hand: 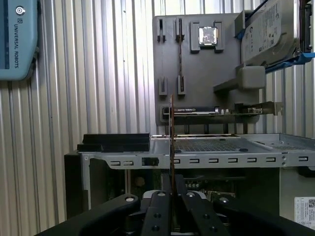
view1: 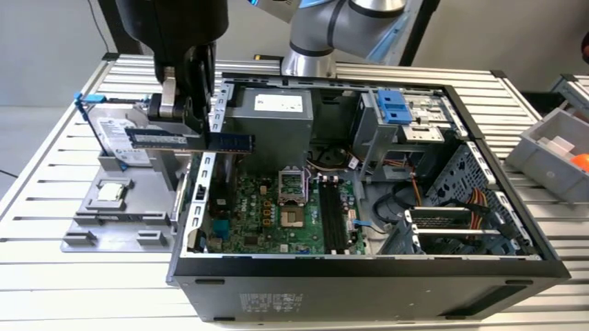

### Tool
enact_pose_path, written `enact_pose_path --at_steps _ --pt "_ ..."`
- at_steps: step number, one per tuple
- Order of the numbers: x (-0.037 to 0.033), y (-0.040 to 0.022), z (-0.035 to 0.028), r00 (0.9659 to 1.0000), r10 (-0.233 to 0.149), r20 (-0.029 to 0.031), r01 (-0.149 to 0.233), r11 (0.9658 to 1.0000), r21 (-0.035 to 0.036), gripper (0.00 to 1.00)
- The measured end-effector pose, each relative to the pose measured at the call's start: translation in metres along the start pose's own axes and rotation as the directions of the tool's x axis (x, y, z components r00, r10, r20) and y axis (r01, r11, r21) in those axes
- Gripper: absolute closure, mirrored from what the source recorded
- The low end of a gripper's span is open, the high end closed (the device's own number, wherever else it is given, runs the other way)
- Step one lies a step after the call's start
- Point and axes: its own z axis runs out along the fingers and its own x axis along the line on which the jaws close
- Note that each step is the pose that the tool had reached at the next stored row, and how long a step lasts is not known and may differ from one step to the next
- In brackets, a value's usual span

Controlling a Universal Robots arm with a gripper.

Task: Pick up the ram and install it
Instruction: 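Pick up the ram and move it above insertion slot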

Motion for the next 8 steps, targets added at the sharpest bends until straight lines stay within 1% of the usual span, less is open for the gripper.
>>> enact_pose_path --at_steps 8 --pt "-0.0004 -0.0071 -0.0002 1.0 0.0 -0.0002 0.0 1.0 0.0 1.0"
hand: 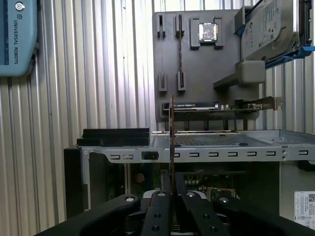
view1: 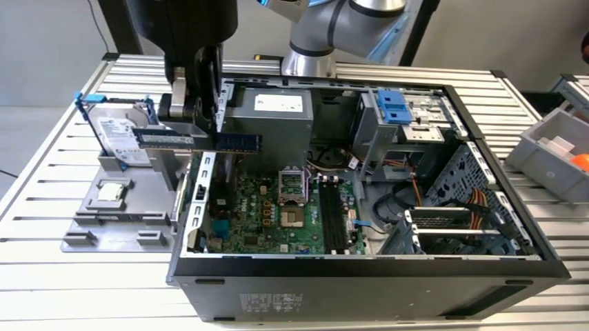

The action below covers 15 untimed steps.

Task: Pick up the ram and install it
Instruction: 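Pick up the ram and move it above insertion slot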

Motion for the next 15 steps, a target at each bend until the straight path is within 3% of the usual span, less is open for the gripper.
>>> enact_pose_path --at_steps 15 --pt "-0.0006 -0.0121 -0.0003 1.0 0.0 -0.001 0.0 1.0 0.0 1.0"
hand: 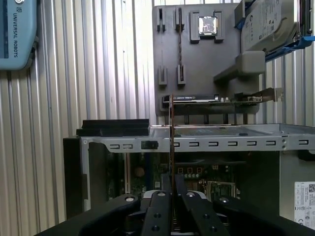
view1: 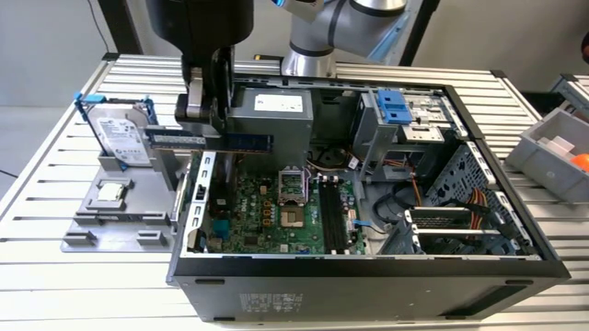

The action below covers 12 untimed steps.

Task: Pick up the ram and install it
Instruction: 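Pick up the ram and move it above insertion slot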

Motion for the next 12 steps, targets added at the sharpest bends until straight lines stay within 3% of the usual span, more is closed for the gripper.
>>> enact_pose_path --at_steps 12 --pt "-0.0006 -0.0103 -0.0003 1.0 0.0 -0.0004 0.0 1.0 0.0 1.0"
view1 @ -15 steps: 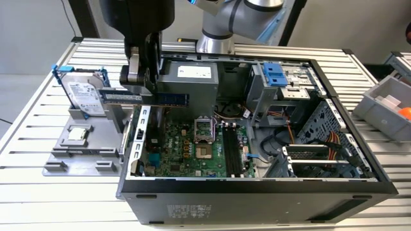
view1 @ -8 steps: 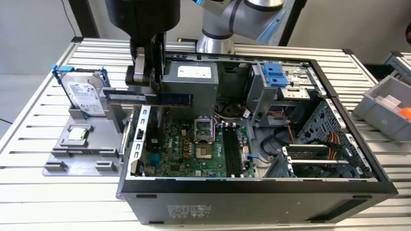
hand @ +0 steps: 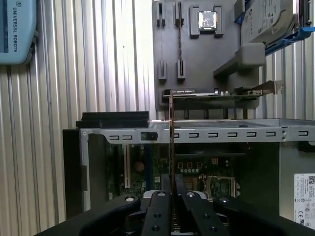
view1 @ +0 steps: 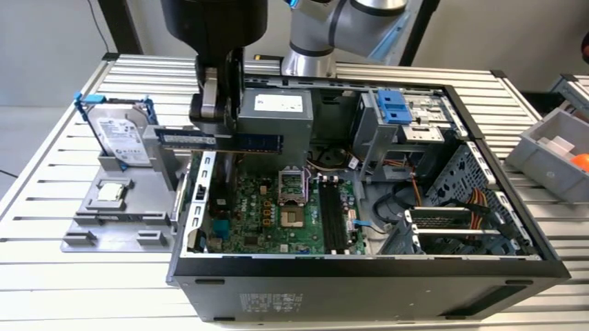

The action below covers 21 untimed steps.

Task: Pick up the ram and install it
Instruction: 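Pick up the ram and move it above insertion slot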

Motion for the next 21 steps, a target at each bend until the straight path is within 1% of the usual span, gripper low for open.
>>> enact_pose_path --at_steps 13,21 --pt "-0.0006 -0.0108 -0.0002 1.0 0.0 -0.0003 0.0 1.0 0.0001 1.0" --pt "-0.0013 -0.0217 -0.0004 1.0 0.0 -0.0004 0.0 1.0 0.0001 1.0"
